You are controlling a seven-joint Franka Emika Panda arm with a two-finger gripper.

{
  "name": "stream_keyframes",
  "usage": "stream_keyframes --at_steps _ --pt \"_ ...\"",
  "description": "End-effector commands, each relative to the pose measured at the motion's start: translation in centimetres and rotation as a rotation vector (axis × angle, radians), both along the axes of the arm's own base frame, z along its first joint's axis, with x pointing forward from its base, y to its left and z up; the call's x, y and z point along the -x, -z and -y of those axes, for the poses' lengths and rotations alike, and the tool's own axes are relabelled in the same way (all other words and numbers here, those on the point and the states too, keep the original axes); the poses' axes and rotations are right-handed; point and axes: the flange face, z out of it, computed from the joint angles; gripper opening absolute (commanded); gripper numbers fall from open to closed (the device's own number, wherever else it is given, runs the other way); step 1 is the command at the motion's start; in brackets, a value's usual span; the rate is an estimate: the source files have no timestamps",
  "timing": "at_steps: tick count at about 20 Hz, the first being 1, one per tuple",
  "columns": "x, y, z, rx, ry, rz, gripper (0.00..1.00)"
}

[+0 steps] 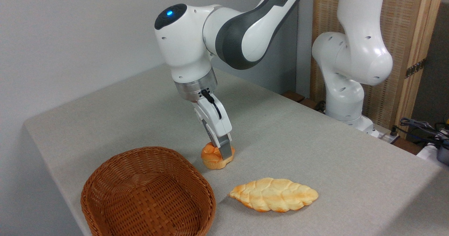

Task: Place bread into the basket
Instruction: 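Close the gripper fingers on the round orange bun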

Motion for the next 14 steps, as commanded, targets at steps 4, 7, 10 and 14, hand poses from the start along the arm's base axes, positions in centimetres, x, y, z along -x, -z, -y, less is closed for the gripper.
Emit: stream_keyframes --at_steps 4,7,10,14 --pt "0.0 -0.4 -0.1 -0.005 0.022 0.012 0.33" --pt "0.1 -0.7 -0.1 -0.004 0.022 0.018 0.33" --pt "0.6 -1.6 -0.2 -0.002 0.021 0.012 0.33" --pt "1.1 -2.3 -0.2 -0.003 0.023 -0.005 0.33"
